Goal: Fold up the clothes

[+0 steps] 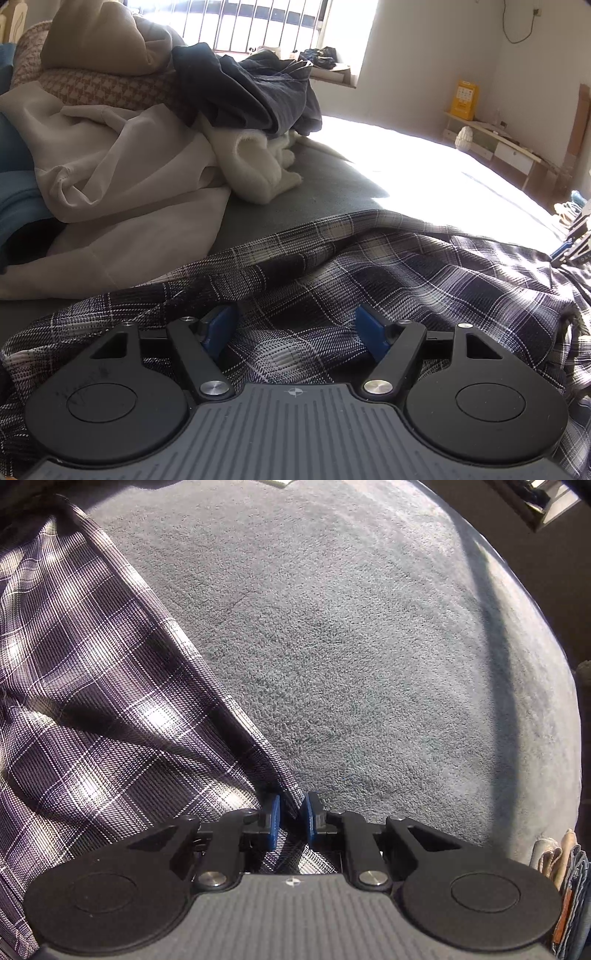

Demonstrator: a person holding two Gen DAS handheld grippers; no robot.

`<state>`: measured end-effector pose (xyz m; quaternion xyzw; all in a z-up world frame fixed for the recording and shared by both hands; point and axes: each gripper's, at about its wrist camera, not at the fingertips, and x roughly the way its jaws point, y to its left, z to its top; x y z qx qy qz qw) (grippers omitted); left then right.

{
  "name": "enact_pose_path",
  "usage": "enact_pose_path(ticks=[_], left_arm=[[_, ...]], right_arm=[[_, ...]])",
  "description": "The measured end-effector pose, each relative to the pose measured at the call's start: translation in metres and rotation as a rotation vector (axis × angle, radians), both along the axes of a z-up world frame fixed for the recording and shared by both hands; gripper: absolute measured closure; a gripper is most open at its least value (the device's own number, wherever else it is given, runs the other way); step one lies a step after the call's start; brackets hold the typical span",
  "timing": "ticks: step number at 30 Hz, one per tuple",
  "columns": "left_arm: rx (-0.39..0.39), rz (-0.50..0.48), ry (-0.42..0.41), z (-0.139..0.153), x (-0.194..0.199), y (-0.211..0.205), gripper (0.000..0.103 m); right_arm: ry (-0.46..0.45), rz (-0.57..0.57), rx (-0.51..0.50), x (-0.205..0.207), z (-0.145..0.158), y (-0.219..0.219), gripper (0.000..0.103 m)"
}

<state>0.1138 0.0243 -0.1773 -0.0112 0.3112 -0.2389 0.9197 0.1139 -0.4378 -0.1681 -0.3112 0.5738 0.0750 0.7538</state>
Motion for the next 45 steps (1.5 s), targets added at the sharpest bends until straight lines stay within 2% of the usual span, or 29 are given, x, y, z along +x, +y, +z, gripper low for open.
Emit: enact_pose_path(ticks=[5,11,16,19,21,22,23,25,27,31,33,35,40,43,45], left_arm=[[-0.005,0.05,-0.007,0.001,0.007,-0.001,0.031],[-0.017,0.076,0.001,0.005,0.022,-0.001,0.031],[0.022,0.077,-0.017,0.004,0.03,-0.007,0.031],[0.044,0.07,-0.025,0.002,0.031,-0.011,0.03],[0.057,0.066,-0.029,0.001,0.031,-0.012,0.03],[0.06,0.064,-0.029,0.001,0.031,-0.012,0.029],[0.062,0.062,-0.028,0.001,0.031,-0.012,0.027],[0.068,0.06,-0.028,0.001,0.031,-0.013,0.026],[0.08,0.059,-0.029,0.001,0.031,-0.016,0.025],[0.099,0.065,-0.033,0.004,0.028,-0.019,0.024],[0.096,0.07,-0.034,0.008,0.025,-0.019,0.024],[0.092,0.072,-0.046,0.014,0.021,-0.02,0.024],[0.095,0.066,-0.051,0.027,0.009,-0.025,0.024],[0.097,0.06,-0.027,0.026,0.006,-0.027,0.023],[0.103,0.059,-0.014,0.024,0.005,-0.028,0.023]], right_arm=[[-0.094,0.049,-0.234,-0.003,-0.002,0.028,0.101],[-0.192,0.085,-0.4,0.029,0.002,0.023,0.101],[-0.214,-0.002,-0.375,0.065,-0.012,0.013,0.1],[-0.222,-0.078,-0.349,0.079,-0.03,0.004,0.095],[-0.256,-0.156,-0.272,0.083,-0.023,-0.008,0.092],[-0.272,-0.193,-0.229,0.082,-0.014,-0.015,0.078],[-0.291,-0.243,-0.191,0.081,-0.003,-0.026,0.051],[-0.339,-0.368,-0.069,0.07,0.027,-0.054,0.033],[-0.388,-0.499,0.055,0.057,0.059,-0.084,0.03],[-0.54,-0.776,0.187,0.006,0.107,-0.149,0.03],[-0.595,-0.919,0.259,-0.029,0.12,-0.179,0.03],[-0.587,-1.016,0.317,-0.059,0.117,-0.199,0.039],[-0.504,-1.195,0.381,-0.107,0.081,-0.221,0.042],[-0.519,-1.36,0.484,-0.124,0.057,-0.242,0.043],[-0.557,-1.425,0.523,-0.127,0.048,-0.256,0.043]])
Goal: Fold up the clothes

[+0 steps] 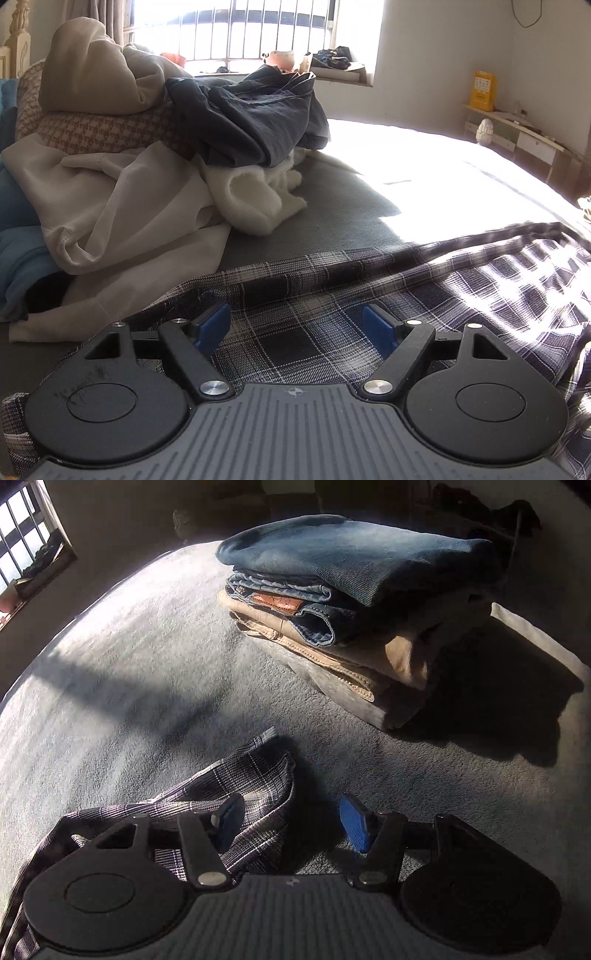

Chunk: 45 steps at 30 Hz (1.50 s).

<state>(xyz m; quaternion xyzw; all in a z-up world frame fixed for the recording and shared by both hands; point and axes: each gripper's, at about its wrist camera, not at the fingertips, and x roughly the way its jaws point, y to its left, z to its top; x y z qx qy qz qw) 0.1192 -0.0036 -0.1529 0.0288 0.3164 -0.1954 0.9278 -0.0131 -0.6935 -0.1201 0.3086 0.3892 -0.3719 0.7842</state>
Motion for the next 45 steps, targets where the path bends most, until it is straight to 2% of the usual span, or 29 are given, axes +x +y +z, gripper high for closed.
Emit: enact_pose_path(ticks=[2,6,9,10,11,13,16,23,30,33,34,35,37,39,42,43,45], left_arm=[[0.006,0.003,0.013,-0.002,0.0,-0.001,0.023],[0.015,0.026,0.035,-0.009,0.003,0.001,0.023],[0.013,0.042,0.048,-0.012,0.008,0.005,0.023],[0.011,0.044,0.049,-0.013,0.009,0.005,0.023],[0.009,0.043,0.049,-0.013,0.01,0.006,0.023],[0.008,0.042,0.046,-0.015,0.011,0.007,0.023],[0.005,0.044,0.043,-0.017,0.014,0.007,0.023],[0.024,0.044,0.032,-0.018,0.014,0.004,0.023],[0.04,0.035,0.025,-0.018,0.016,0.003,0.021],[0.047,0.031,0.026,-0.018,0.016,0.003,0.021],[0.047,0.031,0.028,-0.018,0.016,0.003,0.021],[0.047,0.031,0.029,-0.018,0.017,0.003,0.021],[0.047,0.033,0.03,-0.017,0.017,0.003,0.02],[0.047,0.036,0.03,-0.017,0.017,0.003,0.02],[0.046,0.039,0.029,-0.017,0.017,0.002,0.02],[0.046,0.039,0.029,-0.018,0.017,0.002,0.02],[0.045,0.041,0.029,-0.018,0.017,0.001,0.019]], right_arm=[[-0.018,-0.037,-0.009,0.006,-0.007,-0.011,0.044],[-0.029,-0.033,-0.018,0.026,-0.024,-0.022,0.045],[0.001,0.032,-0.047,0.038,-0.03,-0.018,0.053],[0.009,0.064,-0.061,0.042,-0.031,-0.015,0.058],[0.018,0.096,-0.074,0.045,-0.031,-0.013,0.075],[0.031,0.167,-0.113,0.051,-0.027,-0.005,0.1],[0.047,0.281,-0.249,0.061,-0.006,0.014,0.1],[0.148,0.358,-0.559,0.107,0.021,0.023,0.1],[0.295,0.431,-0.681,0.162,-0.019,0.028,0.099],[0.338,0.432,-0.731,0.178,-0.028,0.034,0.093],[0.332,0.418,-0.74,0.179,-0.026,0.034,0.083],[0.309,0.402,-0.744,0.177,-0.02,0.034,0.067],[0.244,0.369,-0.751,0.165,-0.003,0.034,0.057],[0.156,0.334,-0.728,0.148,0.017,0.035,0.057],[0.009,0.336,-0.604,0.109,0.046,0.038,0.057],[-0.003,0.369,-0.569,0.098,0.049,0.042,0.057],[0.047,0.485,-0.517,0.082,0.039,0.058,0.057]])
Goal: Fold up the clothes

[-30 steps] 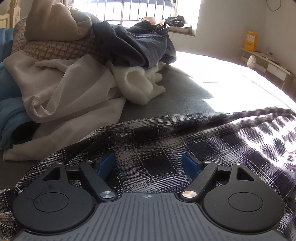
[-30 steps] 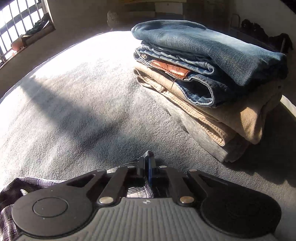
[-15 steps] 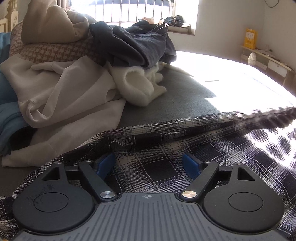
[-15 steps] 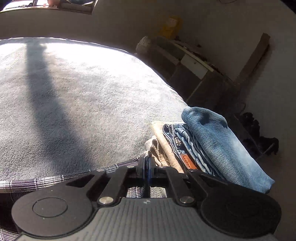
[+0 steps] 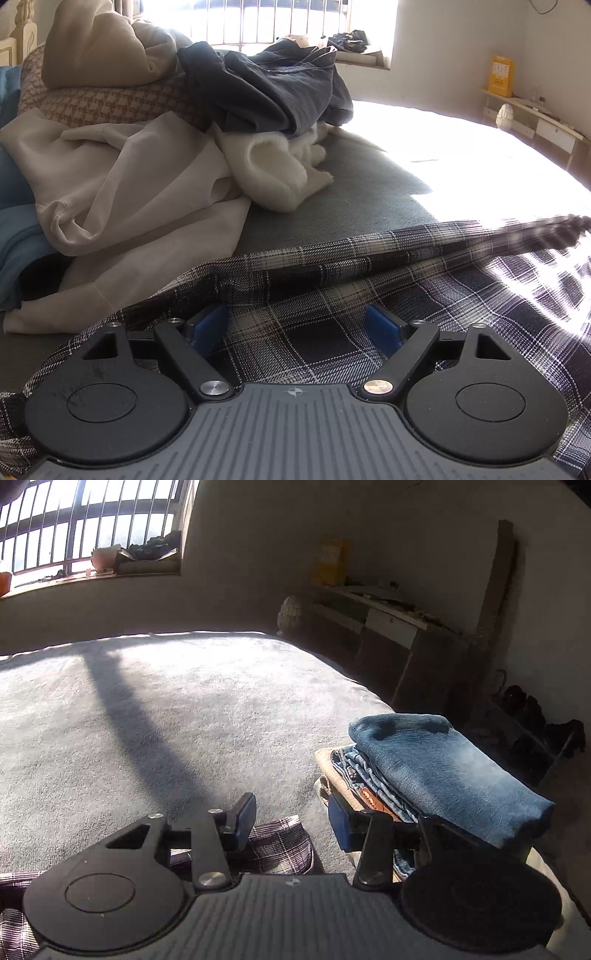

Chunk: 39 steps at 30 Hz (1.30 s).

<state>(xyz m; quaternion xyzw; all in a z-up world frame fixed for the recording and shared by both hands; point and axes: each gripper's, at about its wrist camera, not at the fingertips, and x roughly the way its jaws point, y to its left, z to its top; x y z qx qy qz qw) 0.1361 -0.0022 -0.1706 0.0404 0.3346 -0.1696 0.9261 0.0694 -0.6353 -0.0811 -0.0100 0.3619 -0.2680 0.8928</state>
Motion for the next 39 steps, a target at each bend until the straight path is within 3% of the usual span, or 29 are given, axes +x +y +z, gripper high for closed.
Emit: enact_pose_path(ticks=[4,7,9,10,11,17,22,25,28,30,32,33,35,39], left_arm=[[-0.002,0.003,0.0,0.0,0.0,-0.001,0.017],[-0.003,0.005,-0.001,0.0,0.0,-0.001,0.017],[-0.005,0.006,-0.001,0.0,0.0,0.0,0.017],[-0.006,0.006,-0.001,0.0,0.0,0.0,0.017],[-0.007,0.006,-0.001,-0.001,0.0,0.0,0.017],[-0.01,0.004,-0.004,-0.002,0.0,0.001,0.017],[-0.012,0.003,-0.005,-0.002,0.0,0.001,0.017],[-0.011,0.004,-0.005,-0.002,0.0,0.0,0.016],[-0.01,0.003,-0.005,-0.003,0.0,0.0,0.016],[-0.009,0.002,-0.006,-0.003,0.0,0.0,0.015],[-0.005,0.002,-0.006,-0.003,0.0,-0.001,0.015],[-0.003,0.002,-0.005,-0.003,0.0,-0.002,0.015],[-0.003,0.004,-0.002,-0.003,0.001,-0.002,0.014],[-0.011,0.004,-0.005,-0.003,0.001,-0.001,0.014]], right_arm=[[0.195,0.18,-0.056,-0.018,-0.042,0.043,0.058],[0.279,0.201,-0.102,-0.015,-0.073,0.056,0.059],[0.285,0.189,-0.089,-0.014,-0.082,0.052,0.068],[0.282,0.169,-0.079,-0.013,-0.083,0.049,0.091],[0.262,0.139,-0.068,-0.015,-0.08,0.044,0.103],[0.039,-0.151,0.05,-0.052,-0.044,-0.013,0.103],[-0.084,-0.47,0.23,-0.099,-0.052,-0.068,0.103],[-0.237,-0.738,0.461,-0.146,-0.07,-0.098,0.102],[-0.451,-0.839,0.724,-0.186,-0.09,-0.106,0.101],[-0.476,-0.791,0.776,-0.187,-0.09,-0.1,0.1],[-0.426,-0.696,0.735,-0.17,-0.082,-0.087,0.098],[-0.398,-0.647,0.711,-0.161,-0.077,-0.081,0.092],[-0.334,-0.562,0.606,-0.136,-0.066,-0.065,0.071],[-0.23,-0.43,0.433,-0.086,-0.049,-0.04,0.055]])
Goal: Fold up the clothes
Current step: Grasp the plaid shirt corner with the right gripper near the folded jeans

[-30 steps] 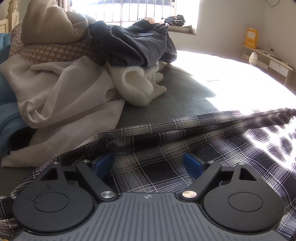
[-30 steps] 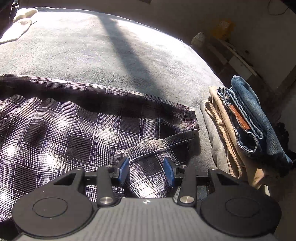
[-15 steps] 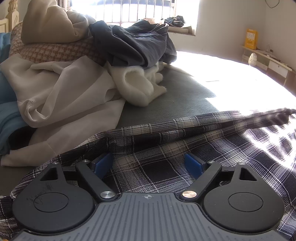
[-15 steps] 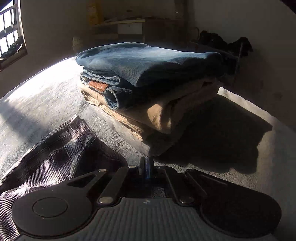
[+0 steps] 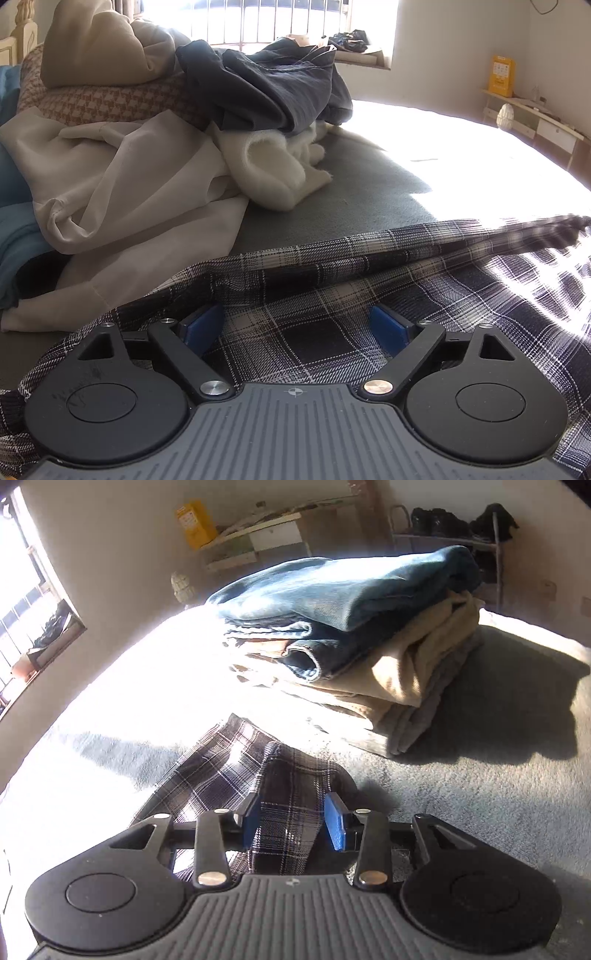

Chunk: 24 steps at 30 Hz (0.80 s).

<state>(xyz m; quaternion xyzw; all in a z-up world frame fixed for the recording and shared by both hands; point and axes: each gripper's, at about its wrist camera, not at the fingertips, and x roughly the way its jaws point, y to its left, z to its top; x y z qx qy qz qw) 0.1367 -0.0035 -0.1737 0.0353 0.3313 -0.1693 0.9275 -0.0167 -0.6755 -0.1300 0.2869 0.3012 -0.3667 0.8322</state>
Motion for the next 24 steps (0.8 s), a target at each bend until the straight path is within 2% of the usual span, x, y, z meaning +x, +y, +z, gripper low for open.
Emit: enact_pose_path(ticks=[1,2,4,6,7,8,10,12,15,17,18,19,20,22,24], left_arm=[[-0.002,0.001,-0.003,0.0,-0.001,0.0,0.014],[-0.003,0.001,-0.004,0.0,-0.001,0.0,0.014],[-0.006,0.001,-0.007,-0.001,-0.001,0.001,0.014],[-0.009,0.001,-0.009,-0.001,-0.002,0.002,0.014],[-0.011,0.0,-0.009,-0.001,-0.002,0.002,0.014],[-0.014,-0.001,-0.009,-0.001,-0.002,0.002,0.014],[-0.018,-0.002,-0.009,-0.001,-0.002,0.003,0.014],[-0.02,-0.004,-0.009,-0.001,-0.001,0.003,0.014],[-0.022,-0.008,-0.01,-0.002,-0.001,0.003,0.012],[-0.021,-0.013,-0.01,-0.003,-0.001,0.003,0.012],[-0.021,-0.015,-0.01,-0.003,-0.001,0.003,0.012],[-0.019,-0.015,-0.009,-0.003,-0.001,0.003,0.011],[-0.018,-0.015,-0.009,-0.003,0.0,0.003,0.011],[-0.014,-0.017,-0.009,-0.004,0.0,0.002,0.011],[-0.014,-0.018,-0.01,-0.004,0.0,0.002,0.01]], right_arm=[[0.039,0.018,-0.018,0.011,-0.001,0.002,0.044],[0.088,0.033,-0.034,0.022,-0.004,0.003,0.038],[0.183,0.056,-0.062,0.041,-0.01,0.005,0.038],[0.229,0.049,-0.09,0.044,-0.012,0.005,0.056],[0.212,0.023,-0.095,0.038,-0.011,0.004,0.082],[0.168,-0.012,-0.086,0.028,-0.009,0.002,0.097],[0.086,-0.102,-0.066,0.003,-0.005,-0.007,0.099],[-0.003,-0.202,0.009,-0.025,-0.011,-0.02,0.099],[-0.162,-0.346,0.206,-0.067,-0.036,-0.04,0.098],[-0.284,-0.397,0.343,-0.087,-0.054,-0.047,0.096],[-0.333,-0.406,0.383,-0.095,-0.06,-0.047,0.095],[-0.37,-0.405,0.408,-0.099,-0.063,-0.047,0.088],[-0.388,-0.397,0.417,-0.101,-0.064,-0.046,0.082],[-0.389,-0.375,0.413,-0.099,-0.064,-0.044,0.075],[-0.343,-0.35,0.382,-0.091,-0.059,-0.043,0.075]])
